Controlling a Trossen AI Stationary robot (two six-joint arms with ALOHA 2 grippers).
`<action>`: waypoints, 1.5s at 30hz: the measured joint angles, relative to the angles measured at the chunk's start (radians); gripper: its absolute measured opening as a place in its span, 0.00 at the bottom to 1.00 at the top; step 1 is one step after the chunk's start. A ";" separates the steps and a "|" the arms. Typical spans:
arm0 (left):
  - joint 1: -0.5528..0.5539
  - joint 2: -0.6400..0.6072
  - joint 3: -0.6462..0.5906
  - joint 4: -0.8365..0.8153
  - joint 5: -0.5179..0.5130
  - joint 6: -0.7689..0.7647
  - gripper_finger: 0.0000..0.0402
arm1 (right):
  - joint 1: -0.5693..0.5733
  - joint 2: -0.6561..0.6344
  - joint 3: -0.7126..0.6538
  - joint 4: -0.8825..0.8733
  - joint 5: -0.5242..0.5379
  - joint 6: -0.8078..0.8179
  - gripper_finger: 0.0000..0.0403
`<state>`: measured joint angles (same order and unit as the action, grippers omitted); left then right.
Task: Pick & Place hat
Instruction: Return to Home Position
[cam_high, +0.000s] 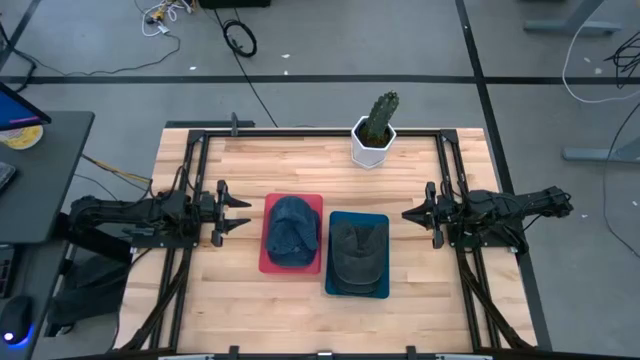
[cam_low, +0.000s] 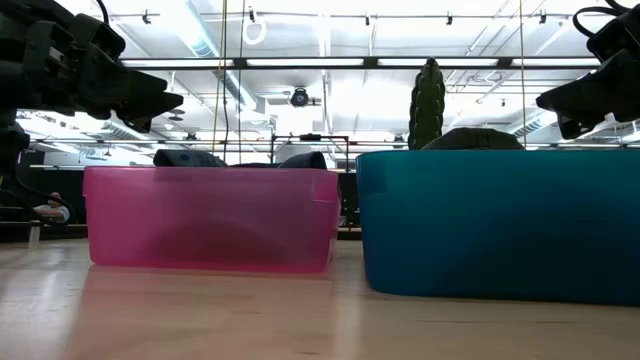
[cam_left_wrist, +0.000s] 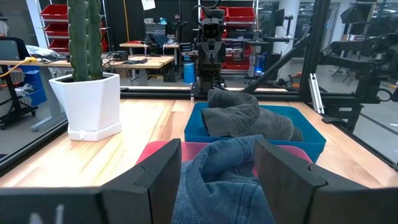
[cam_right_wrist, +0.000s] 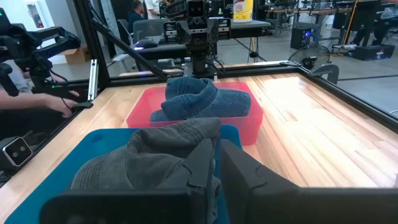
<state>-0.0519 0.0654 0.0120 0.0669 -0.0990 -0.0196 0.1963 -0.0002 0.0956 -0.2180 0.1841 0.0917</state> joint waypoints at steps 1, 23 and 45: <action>0.000 0.000 0.000 0.000 0.000 0.000 0.51 | 0.000 0.000 0.000 0.000 0.000 0.000 0.09; 0.000 0.000 0.000 0.000 0.000 0.000 0.51 | 0.000 0.000 0.000 0.000 0.000 0.000 0.09; 0.000 0.000 0.000 0.000 0.000 0.000 0.51 | 0.000 0.000 0.000 0.000 0.000 0.000 0.09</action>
